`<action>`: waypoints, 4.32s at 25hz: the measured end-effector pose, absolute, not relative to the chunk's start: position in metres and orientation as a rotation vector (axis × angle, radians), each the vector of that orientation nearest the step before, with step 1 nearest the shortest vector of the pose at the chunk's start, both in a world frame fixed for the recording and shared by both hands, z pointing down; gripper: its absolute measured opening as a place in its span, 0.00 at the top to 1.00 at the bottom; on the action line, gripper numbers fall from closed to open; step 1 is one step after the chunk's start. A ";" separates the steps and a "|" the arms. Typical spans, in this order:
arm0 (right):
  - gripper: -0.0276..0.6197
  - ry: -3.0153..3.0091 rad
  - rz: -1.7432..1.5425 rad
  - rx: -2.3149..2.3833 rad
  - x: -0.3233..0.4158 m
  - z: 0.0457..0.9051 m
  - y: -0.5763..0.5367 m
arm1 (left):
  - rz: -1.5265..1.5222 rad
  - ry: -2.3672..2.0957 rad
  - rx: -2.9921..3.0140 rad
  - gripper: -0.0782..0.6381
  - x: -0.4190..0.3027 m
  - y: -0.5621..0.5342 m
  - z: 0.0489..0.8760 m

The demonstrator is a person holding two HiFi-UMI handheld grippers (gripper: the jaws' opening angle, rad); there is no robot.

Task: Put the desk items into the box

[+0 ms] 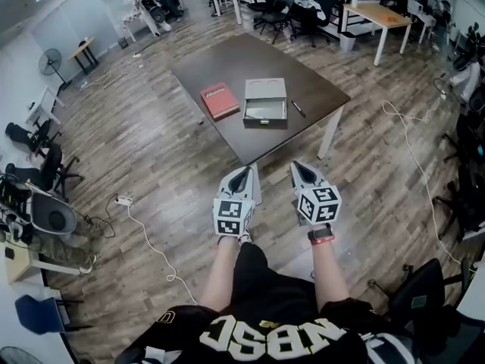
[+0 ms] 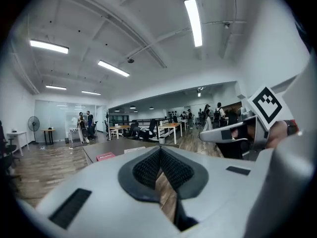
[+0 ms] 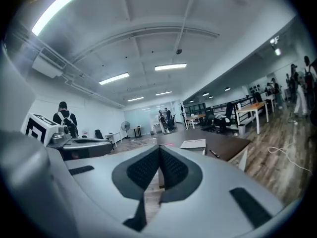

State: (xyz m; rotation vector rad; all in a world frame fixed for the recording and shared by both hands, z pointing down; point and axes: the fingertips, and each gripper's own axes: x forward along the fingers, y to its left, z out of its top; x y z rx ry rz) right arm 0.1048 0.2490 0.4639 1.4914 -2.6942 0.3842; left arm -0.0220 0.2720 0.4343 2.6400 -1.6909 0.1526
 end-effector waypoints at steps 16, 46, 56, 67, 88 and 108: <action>0.95 -2.601 0.431 1.572 0.072 0.444 0.026 | -0.007 -1.523 2.665 0.87 -0.044 0.027 0.408; 0.95 -2.324 0.724 1.636 0.120 0.550 -0.216 | 0.134 -1.127 2.649 0.87 0.019 -0.218 0.501; 0.91 -2.187 0.892 1.519 0.145 0.631 -0.233 | 0.280 -1.014 2.594 0.87 0.069 -0.248 0.553; 0.81 -2.063 0.988 1.468 0.169 0.690 -0.243 | 0.366 -0.951 2.527 0.87 0.091 -0.271 0.596; 0.80 -1.929 0.774 1.142 0.182 0.772 -0.254 | 0.441 -0.942 2.407 0.87 0.092 -0.287 0.641; 0.88 -1.939 0.773 1.179 0.188 0.780 -0.252 | 0.440 -0.956 2.403 0.87 0.079 -0.282 0.641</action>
